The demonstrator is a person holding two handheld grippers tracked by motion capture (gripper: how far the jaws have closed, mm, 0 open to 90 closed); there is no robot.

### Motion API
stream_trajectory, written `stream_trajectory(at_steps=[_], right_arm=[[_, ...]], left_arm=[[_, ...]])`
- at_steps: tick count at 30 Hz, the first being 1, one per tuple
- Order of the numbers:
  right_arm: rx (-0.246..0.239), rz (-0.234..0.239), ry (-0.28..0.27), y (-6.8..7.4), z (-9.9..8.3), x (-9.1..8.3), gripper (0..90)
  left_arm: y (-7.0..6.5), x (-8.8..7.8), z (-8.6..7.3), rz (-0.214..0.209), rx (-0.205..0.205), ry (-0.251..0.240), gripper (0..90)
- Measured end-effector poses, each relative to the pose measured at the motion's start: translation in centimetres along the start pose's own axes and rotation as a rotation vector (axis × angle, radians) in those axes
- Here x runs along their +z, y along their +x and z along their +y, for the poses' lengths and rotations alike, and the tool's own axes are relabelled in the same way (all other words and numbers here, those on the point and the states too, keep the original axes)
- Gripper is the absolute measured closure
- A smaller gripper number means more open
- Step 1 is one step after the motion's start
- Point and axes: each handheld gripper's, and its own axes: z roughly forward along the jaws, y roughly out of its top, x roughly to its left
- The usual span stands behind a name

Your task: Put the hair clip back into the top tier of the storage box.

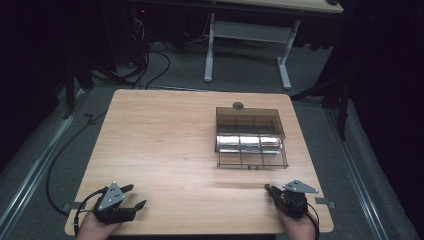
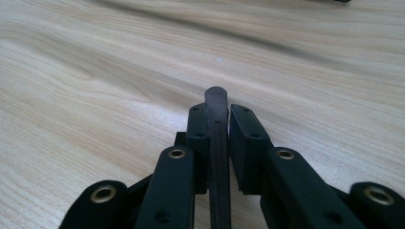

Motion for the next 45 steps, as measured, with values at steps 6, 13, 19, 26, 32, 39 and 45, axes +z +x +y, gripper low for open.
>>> stream_trajectory(at_steps=[6,13,19,26,32,39,45], right_arm=[[0.014,0.006,-0.001,0.0,0.0,-0.1,75.6],[0.012,0.001,-0.011,0.1,0.1,-0.2,80.9],[0.009,-0.004,-0.005,0.1,0.2,-0.1,81.5],[-0.002,-0.019,-0.04,0.3,0.4,-0.7,81.6],[-0.05,0.016,-0.069,2.0,1.3,-1.0,81.5],[-0.097,0.087,-0.043,4.0,1.9,0.4,81.5],[-0.131,0.133,-0.009,5.2,1.9,1.4,81.5]], left_arm=[[0.0,0.0,0.0,-0.001,0.0,0.001,28.8],[0.0,0.0,0.0,-0.001,-0.001,0.001,28.8],[0.0,0.0,0.0,-0.002,0.0,0.001,28.8],[0.0,0.0,0.0,-0.002,0.0,0.0,28.8],[0.0,0.0,0.0,-0.001,-0.001,0.001,28.8],[0.0,0.0,0.0,-0.001,0.0,0.0,28.8],[0.0,0.0,0.0,-0.002,0.001,-0.001,28.8]])
